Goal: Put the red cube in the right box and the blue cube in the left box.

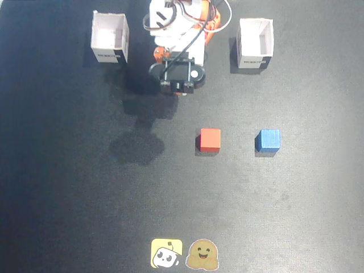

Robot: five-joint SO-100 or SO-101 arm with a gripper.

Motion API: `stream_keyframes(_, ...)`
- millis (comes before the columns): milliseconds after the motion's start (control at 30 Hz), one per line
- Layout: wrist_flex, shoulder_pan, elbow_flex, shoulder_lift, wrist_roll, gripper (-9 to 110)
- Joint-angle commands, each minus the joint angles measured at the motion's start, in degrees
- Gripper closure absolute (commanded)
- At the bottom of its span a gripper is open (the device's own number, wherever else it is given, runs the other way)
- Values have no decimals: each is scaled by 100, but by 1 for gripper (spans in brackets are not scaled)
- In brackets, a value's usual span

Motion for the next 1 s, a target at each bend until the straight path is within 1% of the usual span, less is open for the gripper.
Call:
stream_keyframes(0, 26, -9, -35, 62, 53, 101)
stream_keyframes(833, 26, 70, -35, 62, 79, 101)
stream_keyframes(900, 9, 70, -35, 62, 396, 101)
stream_keyframes(967, -18, -9, -35, 62, 360, 101)
